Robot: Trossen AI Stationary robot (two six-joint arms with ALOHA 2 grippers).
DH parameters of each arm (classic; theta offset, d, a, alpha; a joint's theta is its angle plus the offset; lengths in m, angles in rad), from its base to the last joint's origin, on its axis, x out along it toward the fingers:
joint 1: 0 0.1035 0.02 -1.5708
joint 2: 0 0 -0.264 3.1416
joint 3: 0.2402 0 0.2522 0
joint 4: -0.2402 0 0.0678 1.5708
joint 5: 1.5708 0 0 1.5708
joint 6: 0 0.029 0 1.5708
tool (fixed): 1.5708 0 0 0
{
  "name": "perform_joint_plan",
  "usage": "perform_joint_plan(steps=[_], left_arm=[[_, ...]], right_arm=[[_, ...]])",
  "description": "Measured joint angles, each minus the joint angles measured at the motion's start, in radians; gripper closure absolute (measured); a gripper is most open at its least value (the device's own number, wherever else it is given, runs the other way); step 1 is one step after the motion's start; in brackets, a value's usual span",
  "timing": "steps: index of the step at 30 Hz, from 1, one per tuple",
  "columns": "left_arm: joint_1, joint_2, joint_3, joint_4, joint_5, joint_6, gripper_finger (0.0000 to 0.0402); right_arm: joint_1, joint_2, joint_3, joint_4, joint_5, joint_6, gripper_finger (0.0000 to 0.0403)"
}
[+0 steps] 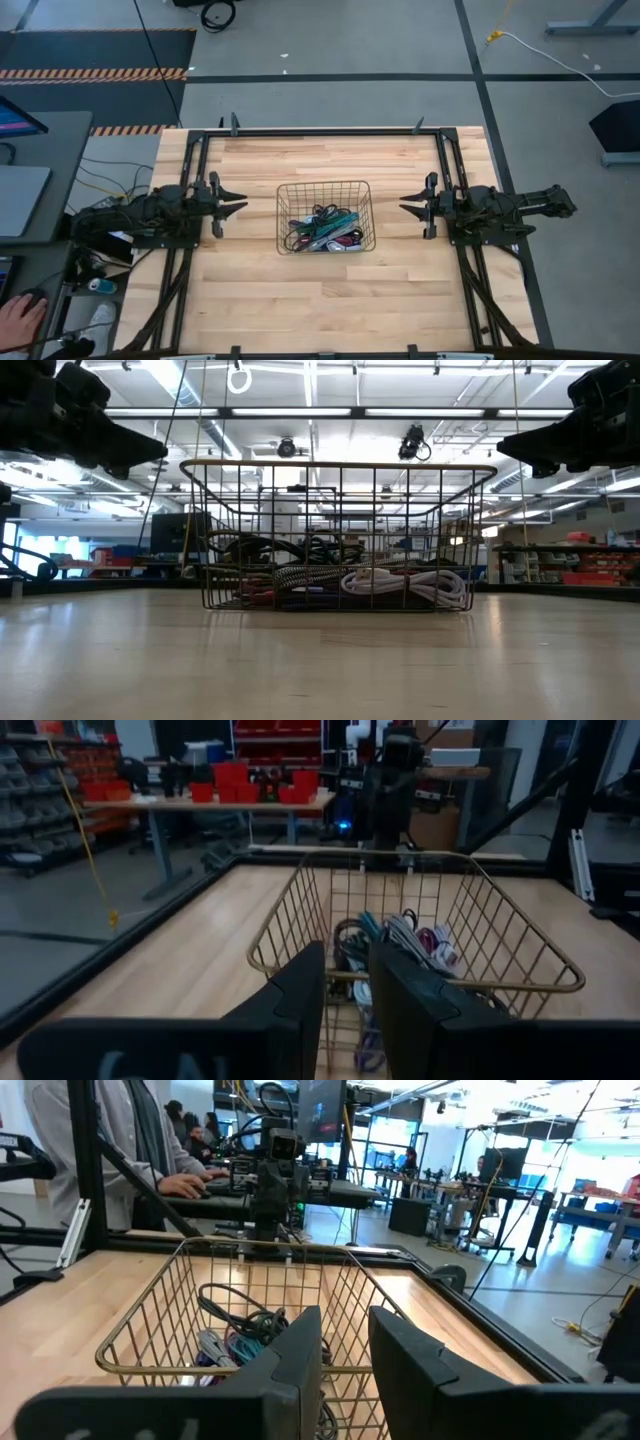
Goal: Pick and place USB-C Cables
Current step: Return to Home Position
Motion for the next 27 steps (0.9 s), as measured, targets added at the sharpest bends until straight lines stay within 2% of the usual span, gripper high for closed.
perform_joint_plan(steps=[6,12,19,22,25,27], left_arm=[[0.000,-0.001,-0.026,0.009,0.010,-0.047,0.0312],[0.000,0.024,-0.064,0.115,0.029,-0.062,0.0312],[0.000,0.026,-0.067,0.126,0.025,-0.073,0.0312],[0.000,0.027,-0.071,0.147,0.022,-0.147,0.0312],[0.000,0.027,-0.071,0.175,0.019,-0.239,0.0312],[0.000,0.027,-0.071,0.181,0.019,-0.287,0.0312]], right_arm=[[0.000,0.000,0.000,0.000,0.000,0.000,0.0310],[0.000,0.002,0.000,0.017,-0.003,0.017,0.0310],[0.000,0.004,0.000,0.084,-0.160,0.136,0.0310],[0.000,0.004,0.000,0.102,-0.207,0.216,0.0310],[0.000,0.004,0.000,0.121,-0.224,0.275,0.0310],[-0.001,0.004,0.000,0.109,-0.207,0.226,0.0310]])
